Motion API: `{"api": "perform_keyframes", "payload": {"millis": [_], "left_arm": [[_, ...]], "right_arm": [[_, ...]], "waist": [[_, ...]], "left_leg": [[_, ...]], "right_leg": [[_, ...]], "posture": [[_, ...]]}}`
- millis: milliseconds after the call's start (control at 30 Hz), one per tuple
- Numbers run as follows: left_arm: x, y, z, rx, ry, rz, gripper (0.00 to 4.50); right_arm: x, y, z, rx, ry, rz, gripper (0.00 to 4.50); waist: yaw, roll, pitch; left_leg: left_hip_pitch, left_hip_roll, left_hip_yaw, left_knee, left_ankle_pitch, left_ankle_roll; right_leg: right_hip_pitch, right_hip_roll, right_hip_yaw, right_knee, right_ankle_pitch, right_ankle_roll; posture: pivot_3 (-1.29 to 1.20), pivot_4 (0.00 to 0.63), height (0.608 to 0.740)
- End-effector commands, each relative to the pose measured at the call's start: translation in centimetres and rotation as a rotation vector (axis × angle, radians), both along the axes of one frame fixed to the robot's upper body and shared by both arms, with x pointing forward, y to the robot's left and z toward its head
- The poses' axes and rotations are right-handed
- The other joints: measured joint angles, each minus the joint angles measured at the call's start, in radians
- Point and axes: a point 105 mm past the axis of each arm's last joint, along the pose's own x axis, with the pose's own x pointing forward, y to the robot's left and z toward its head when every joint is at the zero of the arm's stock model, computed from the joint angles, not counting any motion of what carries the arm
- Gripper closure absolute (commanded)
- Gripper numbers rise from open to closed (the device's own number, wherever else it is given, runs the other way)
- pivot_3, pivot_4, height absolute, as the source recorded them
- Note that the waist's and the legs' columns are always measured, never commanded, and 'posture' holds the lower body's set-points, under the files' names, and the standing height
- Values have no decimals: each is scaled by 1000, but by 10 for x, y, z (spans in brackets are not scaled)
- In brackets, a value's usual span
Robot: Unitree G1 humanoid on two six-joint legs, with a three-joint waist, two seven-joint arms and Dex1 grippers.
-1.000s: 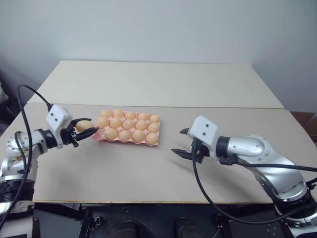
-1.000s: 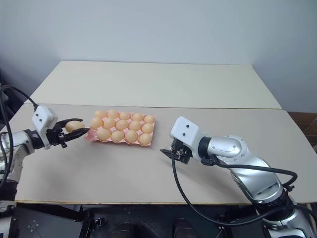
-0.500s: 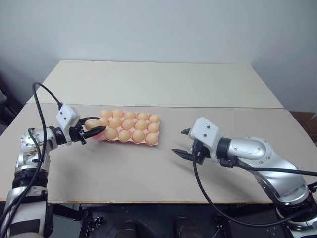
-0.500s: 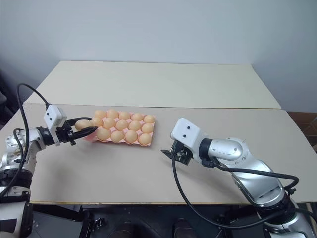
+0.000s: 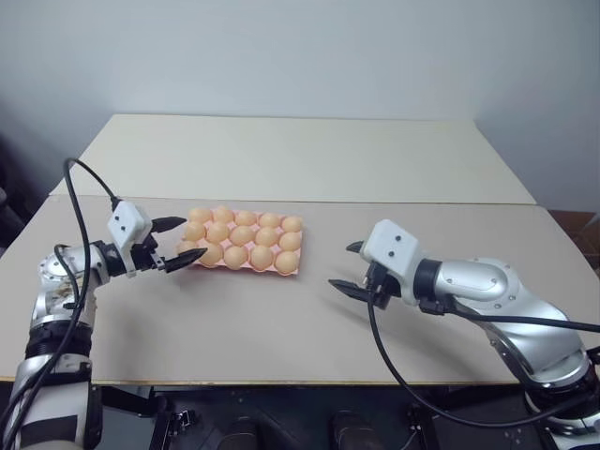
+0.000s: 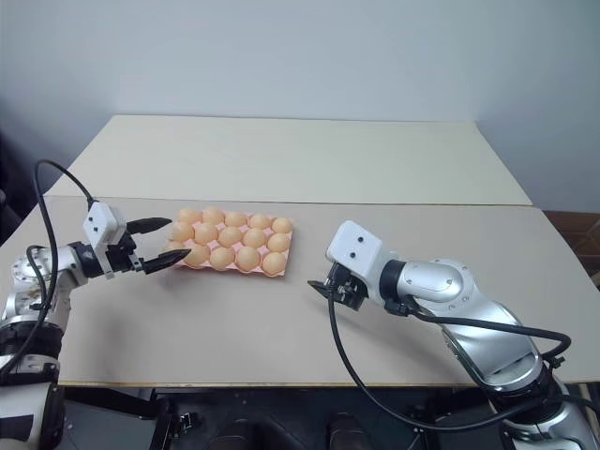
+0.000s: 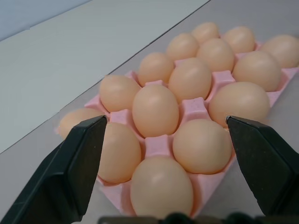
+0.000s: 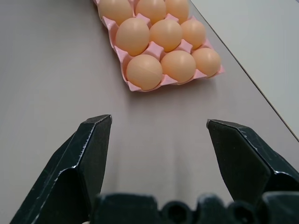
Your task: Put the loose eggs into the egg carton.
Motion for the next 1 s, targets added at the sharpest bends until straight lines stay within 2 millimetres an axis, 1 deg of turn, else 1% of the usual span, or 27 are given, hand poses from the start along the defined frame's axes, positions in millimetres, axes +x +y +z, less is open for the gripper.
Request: {"api": "perform_keyframes", "payload": {"millis": [33,167,267,367,433,600,767,900,1000], "left_arm": [[-17,10,30,1,-77,-14,64],[-47,14,42,11,-64,-62,64],[-66,15,41,33,-30,-80,64],[-84,12,39,57,1,-108,64],[-94,8,40,67,20,-111,64],[-109,5,48,84,41,-98,64],[-110,3,61,94,15,-74,64],[-116,-2,63,67,-19,-76,64],[-118,-3,59,39,9,-56,64]], "right_arm": [[-4,-1,12,1,-59,9,682],[-8,-4,15,6,-55,27,682],[-16,-11,22,22,-72,70,682],[-29,-19,33,43,-113,143,682],[-32,-27,42,39,-131,152,682],[-36,-45,48,-43,-130,151,682],[-28,-56,44,-58,-121,106,682],[-25,-60,40,-70,-96,104,682],[-22,-61,38,-78,-94,105,682]], "waist": [[-1,0,0],[2,0,0],[8,0,0],[12,0,0],[10,0,0],[9,0,0],[8,0,0],[7,0,0],[5,0,0]], "left_leg": [[0,0,0,0,0,0],[0,0,0,0,0,0],[0,1,0,0,0,0],[0,1,0,0,0,0],[1,1,1,0,0,0],[3,1,1,-1,0,0],[3,1,1,-1,0,0],[2,1,1,-1,0,0],[2,1,2,-1,0,0]], "right_leg": [[0,0,0,0,0,0],[0,0,0,0,0,0],[1,0,0,0,0,0],[1,-1,0,-1,0,0],[1,0,0,-1,0,0],[2,0,0,-1,0,0],[3,0,0,-1,0,0],[2,0,0,-1,0,0],[2,0,1,-1,0,0]], "posture": [[0,150,740],[0,150,740],[0,150,740],[0,150,740],[0,150,740],[0,150,740],[0,150,740],[0,150,740],[0,150,740]]}}
